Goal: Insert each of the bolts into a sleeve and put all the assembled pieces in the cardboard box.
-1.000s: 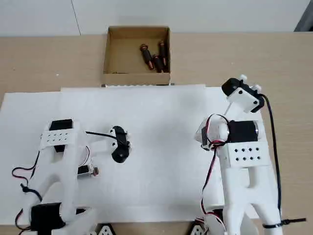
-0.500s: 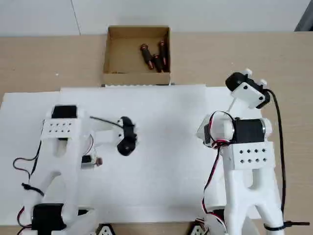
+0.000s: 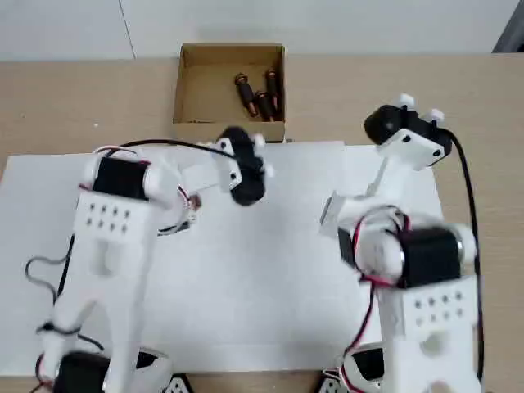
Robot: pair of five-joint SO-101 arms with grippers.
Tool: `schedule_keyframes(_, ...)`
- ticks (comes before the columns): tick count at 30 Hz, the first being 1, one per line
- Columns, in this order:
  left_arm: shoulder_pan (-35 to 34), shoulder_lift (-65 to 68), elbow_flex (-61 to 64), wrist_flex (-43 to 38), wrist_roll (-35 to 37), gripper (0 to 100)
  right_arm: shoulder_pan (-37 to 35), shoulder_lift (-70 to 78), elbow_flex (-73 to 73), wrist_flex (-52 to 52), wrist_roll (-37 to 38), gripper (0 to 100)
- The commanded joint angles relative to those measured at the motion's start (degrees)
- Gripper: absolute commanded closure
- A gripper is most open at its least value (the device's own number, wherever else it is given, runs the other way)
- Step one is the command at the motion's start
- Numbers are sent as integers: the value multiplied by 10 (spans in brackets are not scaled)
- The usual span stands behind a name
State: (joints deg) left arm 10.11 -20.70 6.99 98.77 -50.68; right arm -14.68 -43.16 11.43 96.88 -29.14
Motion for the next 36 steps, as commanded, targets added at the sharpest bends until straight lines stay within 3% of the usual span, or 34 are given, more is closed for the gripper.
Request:
schedule_keyframes(1,49,-91,-30,15,135,995,-2,-53,-25,6,33,995)
schedule_keyframes(9,149,-236,-29,4,284,995,0,-192,29,11,140,995)
schedule_keyframes(13,156,-311,17,-48,424,995,0,-269,98,4,170,995)
schedule_keyframes(16,156,-382,87,-95,491,995,-1,-324,150,-31,190,995)
schedule_keyframes(21,155,-530,236,-154,563,995,-3,-399,251,-108,229,995)
schedule_keyframes(31,156,-836,512,-286,676,995,-13,-480,428,-237,230,995)
schedule_keyframes(36,156,-825,535,-345,754,995,-76,-509,510,-311,230,995)
